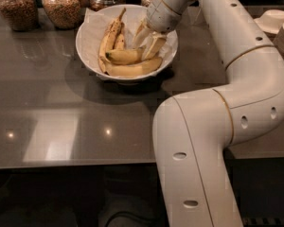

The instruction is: Pick banana from white bowl

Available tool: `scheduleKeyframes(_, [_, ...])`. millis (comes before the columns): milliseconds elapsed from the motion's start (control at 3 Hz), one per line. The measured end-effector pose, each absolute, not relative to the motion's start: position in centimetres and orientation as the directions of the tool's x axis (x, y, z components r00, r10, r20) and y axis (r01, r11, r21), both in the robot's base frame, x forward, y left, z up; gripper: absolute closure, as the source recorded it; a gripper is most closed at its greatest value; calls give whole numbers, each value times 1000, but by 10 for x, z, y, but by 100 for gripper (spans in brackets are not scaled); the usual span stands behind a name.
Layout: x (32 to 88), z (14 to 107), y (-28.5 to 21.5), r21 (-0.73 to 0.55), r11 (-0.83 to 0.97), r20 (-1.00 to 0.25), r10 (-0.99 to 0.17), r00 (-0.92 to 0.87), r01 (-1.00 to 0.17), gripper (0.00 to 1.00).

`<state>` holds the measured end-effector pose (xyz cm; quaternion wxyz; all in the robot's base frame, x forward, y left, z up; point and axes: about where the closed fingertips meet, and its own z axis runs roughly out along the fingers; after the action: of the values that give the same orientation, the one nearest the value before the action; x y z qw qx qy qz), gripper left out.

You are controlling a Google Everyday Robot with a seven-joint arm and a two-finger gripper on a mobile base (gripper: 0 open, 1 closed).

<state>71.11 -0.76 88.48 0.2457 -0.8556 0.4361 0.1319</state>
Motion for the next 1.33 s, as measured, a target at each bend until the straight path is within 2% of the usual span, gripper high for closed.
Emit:
scheduleKeyframes(333, [711, 885, -8, -305, -499, -440, -681, 585, -811, 86])
scheduleKeyframes(667, [711, 885, -8, -306, -499, -440, -681, 585, -811, 100])
scheduleKeyframes(1000, [711, 885, -8, -306, -499, -440, -681, 585, -811, 100])
scheduleKeyframes(1333, [714, 911, -4, -372, -475, -422, -678, 601, -797, 100])
